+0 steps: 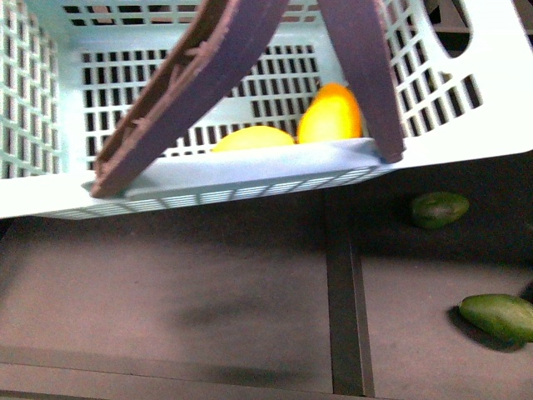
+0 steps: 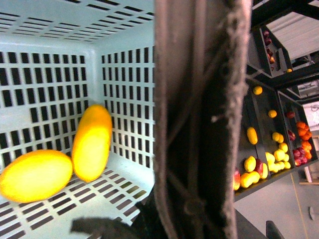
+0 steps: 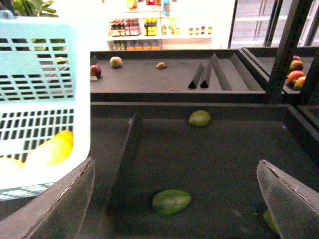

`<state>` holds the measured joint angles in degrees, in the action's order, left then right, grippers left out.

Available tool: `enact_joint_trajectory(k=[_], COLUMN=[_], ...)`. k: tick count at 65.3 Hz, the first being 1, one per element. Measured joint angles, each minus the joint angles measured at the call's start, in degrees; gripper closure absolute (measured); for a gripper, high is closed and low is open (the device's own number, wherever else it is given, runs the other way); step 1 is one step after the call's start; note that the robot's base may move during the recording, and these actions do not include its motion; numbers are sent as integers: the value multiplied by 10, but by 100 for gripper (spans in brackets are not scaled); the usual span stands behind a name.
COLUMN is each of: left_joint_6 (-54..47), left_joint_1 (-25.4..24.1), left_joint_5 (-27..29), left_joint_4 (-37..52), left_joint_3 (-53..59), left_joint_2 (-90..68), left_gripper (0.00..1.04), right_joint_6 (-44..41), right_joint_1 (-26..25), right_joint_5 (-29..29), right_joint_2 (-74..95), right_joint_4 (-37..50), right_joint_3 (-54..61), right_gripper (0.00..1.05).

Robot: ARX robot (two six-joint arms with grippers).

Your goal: Pick lemon and mango into basket

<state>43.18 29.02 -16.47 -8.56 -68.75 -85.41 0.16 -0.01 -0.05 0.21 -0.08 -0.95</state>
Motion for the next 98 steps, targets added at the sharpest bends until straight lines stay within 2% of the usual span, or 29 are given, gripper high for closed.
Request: enact_joint_trajectory(k=[12, 13, 16, 18, 19, 20, 22, 25, 36, 45, 54, 66, 79, 98], left_joint_6=[5, 5, 10, 23, 24, 27, 25, 16, 41, 162, 315, 389, 461, 504], left_joint_1=[4, 5, 18, 33, 37, 44, 52, 53, 26, 0, -47, -73, -78, -85], left_joint_5=[-7, 5, 77, 161, 172, 225, 276, 318, 317, 299, 317, 339, 370, 365], left_joint_4=[0, 2, 42, 84, 94, 111, 130, 141, 143, 132, 85, 85, 125, 144], left_joint_3=[0, 1, 14, 21, 21, 21, 19, 12, -33, -75, -155, -200, -188, -115], left_joint_2=[0, 0, -2, -13, -17, -28, -44, -68, -150, -238, -344, -396, -404, -383], left_gripper=[100, 100, 100, 100, 100, 100, 100, 100, 100, 100, 100, 100, 100, 100], right_joint_6=[0, 0, 0, 0, 0, 0, 0, 0, 0, 0, 0, 0, 0, 0], right_joint_1=[0, 0, 0, 0, 0, 0, 0, 0, 0, 0, 0, 0, 0, 0], right_joint_5=[0, 0, 0, 1, 0, 0, -2, -2, 0, 0, 0, 0, 0, 0], right_joint_2=[0, 0, 0, 0, 0, 0, 0, 0, 0, 0, 0, 0, 0, 0], right_joint_4=[0, 0, 0, 0, 0, 0, 0, 0, 0, 0, 0, 0, 0, 0], right_joint_3=[0, 0, 0, 0, 0, 0, 0, 0, 0, 0, 0, 0, 0, 0], right_gripper=[9, 9, 9, 9, 9, 9, 9, 9, 9, 9, 9, 9, 9, 9])
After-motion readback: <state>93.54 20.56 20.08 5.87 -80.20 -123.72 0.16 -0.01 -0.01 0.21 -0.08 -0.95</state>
